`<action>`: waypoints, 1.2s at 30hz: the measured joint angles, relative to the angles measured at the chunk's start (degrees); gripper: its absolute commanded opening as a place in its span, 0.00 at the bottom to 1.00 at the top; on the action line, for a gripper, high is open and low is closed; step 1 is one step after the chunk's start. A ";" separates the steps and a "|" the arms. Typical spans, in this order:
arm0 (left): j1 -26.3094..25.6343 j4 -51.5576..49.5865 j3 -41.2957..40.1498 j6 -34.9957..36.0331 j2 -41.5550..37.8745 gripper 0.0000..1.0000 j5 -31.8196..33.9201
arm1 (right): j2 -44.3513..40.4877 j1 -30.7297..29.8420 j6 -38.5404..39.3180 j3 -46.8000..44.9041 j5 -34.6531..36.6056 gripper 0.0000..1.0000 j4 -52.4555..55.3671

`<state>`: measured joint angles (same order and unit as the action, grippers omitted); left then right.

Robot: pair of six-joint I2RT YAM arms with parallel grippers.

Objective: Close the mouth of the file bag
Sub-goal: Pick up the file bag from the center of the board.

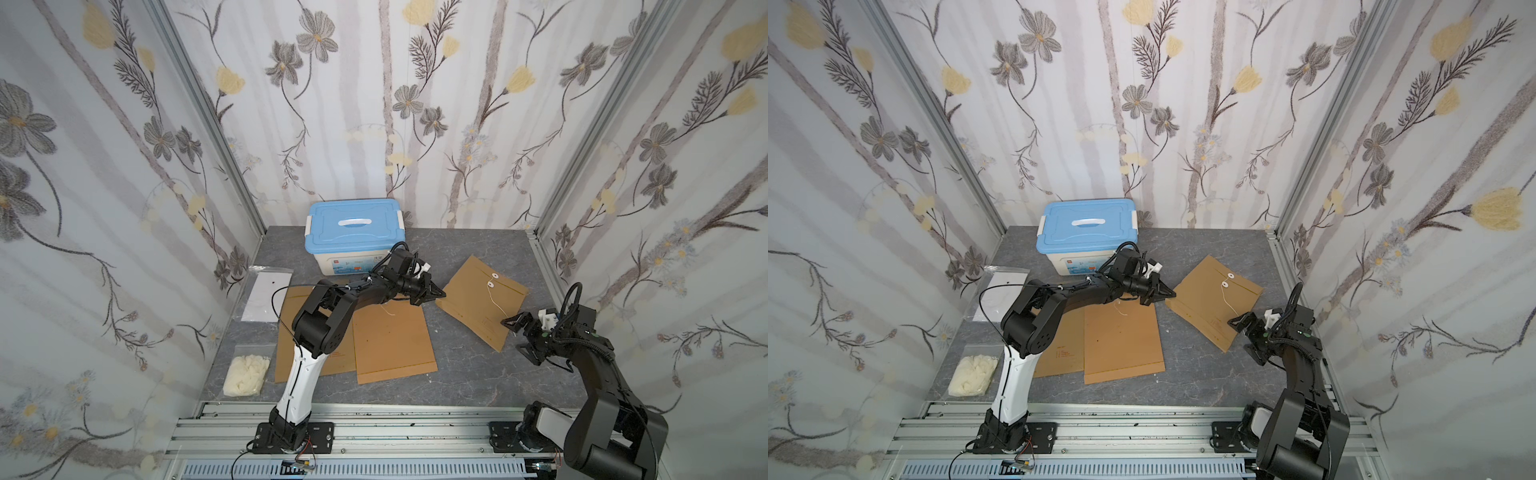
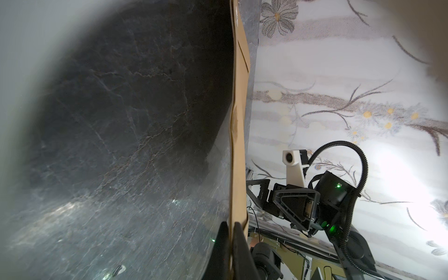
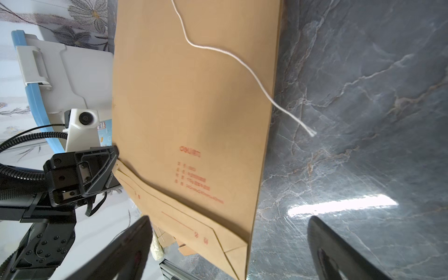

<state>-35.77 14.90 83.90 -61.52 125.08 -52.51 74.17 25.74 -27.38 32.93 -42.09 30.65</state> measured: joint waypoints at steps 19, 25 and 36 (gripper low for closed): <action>-0.09 9.55 -9.73 -6.49 -8.24 0.00 0.61 | 13.97 0.31 -8.15 5.79 -3.39 0.87 -17.42; -0.15 14.69 -11.28 -8.61 -8.92 0.00 0.59 | 17.05 0.31 -8.24 6.84 -4.07 0.82 -18.36; -0.26 23.06 -14.40 -11.93 -10.16 0.00 0.26 | 21.05 -3.19 -11.96 10.62 -5.53 0.64 -24.35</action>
<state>-36.03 37.95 69.49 -73.45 114.91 -52.25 95.22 22.55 -39.33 43.55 -47.62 6.31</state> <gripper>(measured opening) 0.068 0.663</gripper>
